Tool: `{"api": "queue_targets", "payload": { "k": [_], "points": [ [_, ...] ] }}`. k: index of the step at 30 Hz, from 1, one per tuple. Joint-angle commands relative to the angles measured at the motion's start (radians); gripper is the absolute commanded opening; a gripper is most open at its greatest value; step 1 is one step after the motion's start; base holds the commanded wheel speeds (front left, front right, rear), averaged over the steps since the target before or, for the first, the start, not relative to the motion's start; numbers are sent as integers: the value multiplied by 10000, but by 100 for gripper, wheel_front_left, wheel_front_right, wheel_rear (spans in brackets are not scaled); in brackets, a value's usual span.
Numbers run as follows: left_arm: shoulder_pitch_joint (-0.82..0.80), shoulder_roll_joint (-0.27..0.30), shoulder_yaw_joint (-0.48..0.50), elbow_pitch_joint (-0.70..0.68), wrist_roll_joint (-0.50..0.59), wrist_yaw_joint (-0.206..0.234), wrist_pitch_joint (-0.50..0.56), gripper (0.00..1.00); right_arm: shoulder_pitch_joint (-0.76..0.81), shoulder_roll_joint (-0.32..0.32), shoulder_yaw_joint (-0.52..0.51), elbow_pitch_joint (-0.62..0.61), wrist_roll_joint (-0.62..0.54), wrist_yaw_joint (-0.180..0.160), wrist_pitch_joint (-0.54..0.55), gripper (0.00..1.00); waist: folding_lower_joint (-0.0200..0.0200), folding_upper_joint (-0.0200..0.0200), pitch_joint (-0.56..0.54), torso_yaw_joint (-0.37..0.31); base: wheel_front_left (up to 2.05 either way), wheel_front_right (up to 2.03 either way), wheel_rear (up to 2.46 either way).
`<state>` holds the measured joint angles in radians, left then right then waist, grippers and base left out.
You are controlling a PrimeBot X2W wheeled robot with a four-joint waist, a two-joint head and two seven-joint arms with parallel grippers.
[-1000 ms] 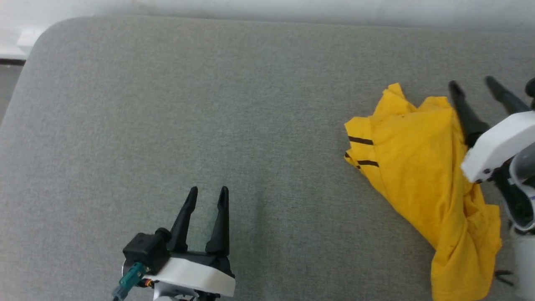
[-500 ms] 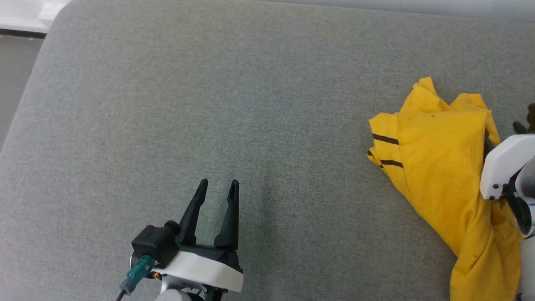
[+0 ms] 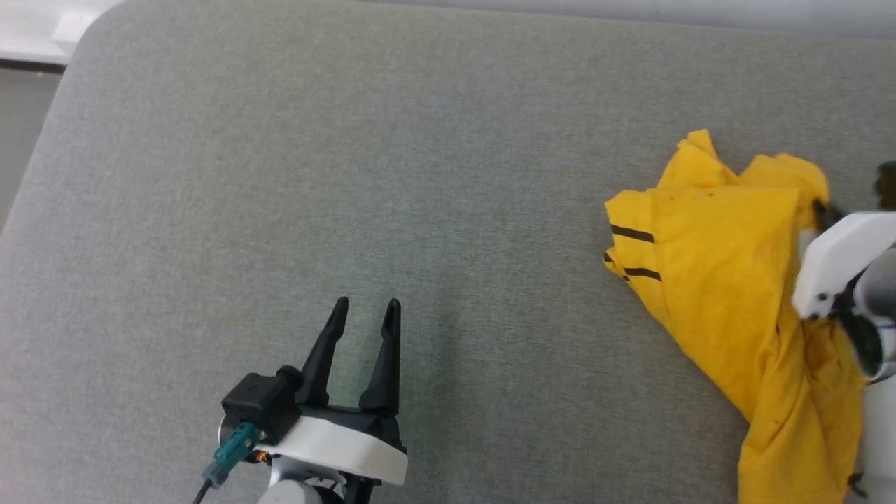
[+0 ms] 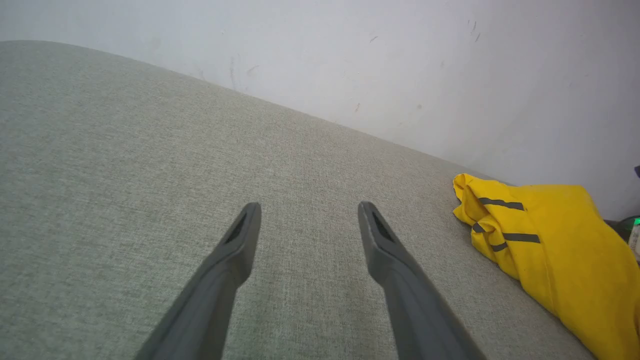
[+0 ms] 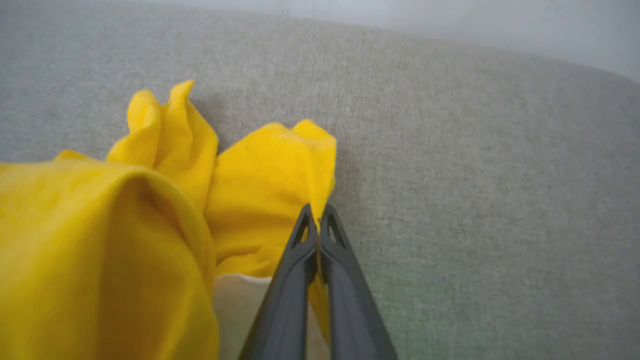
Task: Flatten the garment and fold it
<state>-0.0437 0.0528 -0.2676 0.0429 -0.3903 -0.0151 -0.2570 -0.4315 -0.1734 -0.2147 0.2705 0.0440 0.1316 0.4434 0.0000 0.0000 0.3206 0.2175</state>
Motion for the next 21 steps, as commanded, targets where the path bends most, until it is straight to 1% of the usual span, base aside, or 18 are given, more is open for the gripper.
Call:
{"api": "queue_targets", "payload": {
  "k": [1,5,7,10,13,14,15,16,21],
  "points": [
    [-81,-25,29,8,13,54,-47,100,-244,-102,-57,-137,66,-9,-122,0,0,0,-180,-174,0,0,0],
    [28,-26,168,5,28,64,-47,100,-101,-244,-775,-996,163,-9,-526,0,0,0,-449,-421,0,0,0],
    [98,-26,225,9,44,56,-47,100,251,-218,-1367,-1509,131,-9,-604,0,0,0,-547,-506,0,0,0],
    [147,-26,248,25,64,27,-47,100,1082,37,-2448,-2129,126,-9,-513,0,0,0,-626,-550,0,0,0],
    [178,-26,248,5,54,26,-47,100,2018,452,-3194,-2323,138,-9,-365,0,0,0,-638,-582,0,0,0],
    [187,-26,230,15,51,16,-47,100,2284,576,-3327,-2300,120,-9,-330,27,0,0,-637,-590,0,0,0],
    [190,-26,222,27,54,12,-47,100,2487,692,-3422,-2256,104,-9,-332,76,0,0,-644,-605,0,0,0],
    [191,-26,225,37,56,12,-47,100,2629,786,-3469,-2204,79,-9,-368,100,0,0,-654,-625,0,0,0],
    [237,-25,322,81,119,-3,-47,100,2667,1081,-3188,-2378,202,-9,-1057,100,0,0,-835,-785,0,0,0]
  ]
}}
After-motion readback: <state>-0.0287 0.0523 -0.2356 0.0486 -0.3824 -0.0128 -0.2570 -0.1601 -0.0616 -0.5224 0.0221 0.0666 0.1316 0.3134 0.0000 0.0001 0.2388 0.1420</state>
